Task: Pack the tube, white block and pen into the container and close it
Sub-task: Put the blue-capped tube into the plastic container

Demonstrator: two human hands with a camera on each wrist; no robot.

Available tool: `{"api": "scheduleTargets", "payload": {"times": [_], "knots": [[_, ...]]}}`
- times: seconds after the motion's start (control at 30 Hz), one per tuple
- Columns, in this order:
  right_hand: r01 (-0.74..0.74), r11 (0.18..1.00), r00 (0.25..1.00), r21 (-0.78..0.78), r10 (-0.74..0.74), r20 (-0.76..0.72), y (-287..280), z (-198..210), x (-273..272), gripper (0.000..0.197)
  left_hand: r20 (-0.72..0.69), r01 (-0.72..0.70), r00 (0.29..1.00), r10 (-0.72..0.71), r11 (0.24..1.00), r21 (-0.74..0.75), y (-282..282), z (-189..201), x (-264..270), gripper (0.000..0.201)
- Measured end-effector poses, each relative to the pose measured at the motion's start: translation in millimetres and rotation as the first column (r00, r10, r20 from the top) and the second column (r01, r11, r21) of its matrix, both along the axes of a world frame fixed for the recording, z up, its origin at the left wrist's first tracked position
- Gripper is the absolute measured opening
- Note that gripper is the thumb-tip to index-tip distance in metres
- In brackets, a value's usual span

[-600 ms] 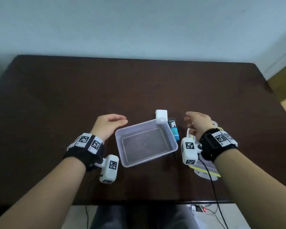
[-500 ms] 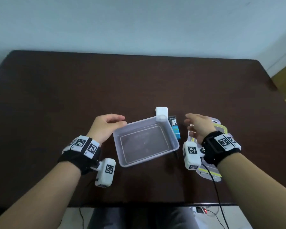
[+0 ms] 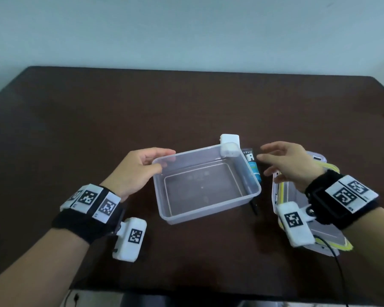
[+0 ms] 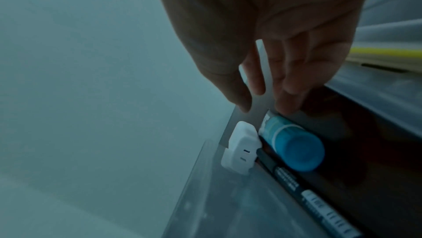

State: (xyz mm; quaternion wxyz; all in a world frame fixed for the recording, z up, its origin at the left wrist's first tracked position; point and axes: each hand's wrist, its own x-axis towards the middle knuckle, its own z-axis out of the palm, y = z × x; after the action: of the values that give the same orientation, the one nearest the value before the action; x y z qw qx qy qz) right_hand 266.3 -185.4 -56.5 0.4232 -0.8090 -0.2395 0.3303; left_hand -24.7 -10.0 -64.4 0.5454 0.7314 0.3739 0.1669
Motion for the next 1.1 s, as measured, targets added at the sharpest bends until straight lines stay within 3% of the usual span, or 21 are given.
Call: {"api": "scheduleTargets", "payload": {"times": [0.17,0.4,0.5,0.67,0.77,0.9,1.1], "knots": [[-0.156,0.982,0.963,-0.103,0.175,0.203,8,-5,0,0.036,0.042,-0.087,0.995,0.087,0.996,0.005,-6,-4,1,0.025],[-0.219,0.953,0.893,-0.208,0.282,0.351,14,-8,-10,0.039,0.073,-0.153,0.985,0.153,0.988,-0.013,-15,-6,-1,0.022],[-0.181,0.966,0.920,-0.186,0.233,0.315,15,-3,-10,0.043,0.093,-0.160,0.982,0.165,0.986,-0.053,-17,-6,-3,0.020],[-0.164,0.981,0.970,0.107,0.140,0.200,5,45,-23,0.033,0.091,-0.198,0.974,0.206,0.976,-0.094,-16,-4,-9,0.026],[-0.284,0.927,0.957,0.246,0.259,0.127,8,77,-57,0.027,0.086,-0.220,0.969,0.232,0.967,-0.126,-18,-3,-13,0.024],[-0.524,0.833,0.852,0.177,0.514,0.100,24,71,-116,0.028,0.116,-0.234,0.954,0.276,0.930,-0.283,-25,0,-14,0.022],[-0.537,0.834,0.841,0.123,0.540,0.011,39,41,-147,0.022,0.176,-0.330,0.879,0.443,0.832,-0.445,-32,-1,-12,0.025]]}}
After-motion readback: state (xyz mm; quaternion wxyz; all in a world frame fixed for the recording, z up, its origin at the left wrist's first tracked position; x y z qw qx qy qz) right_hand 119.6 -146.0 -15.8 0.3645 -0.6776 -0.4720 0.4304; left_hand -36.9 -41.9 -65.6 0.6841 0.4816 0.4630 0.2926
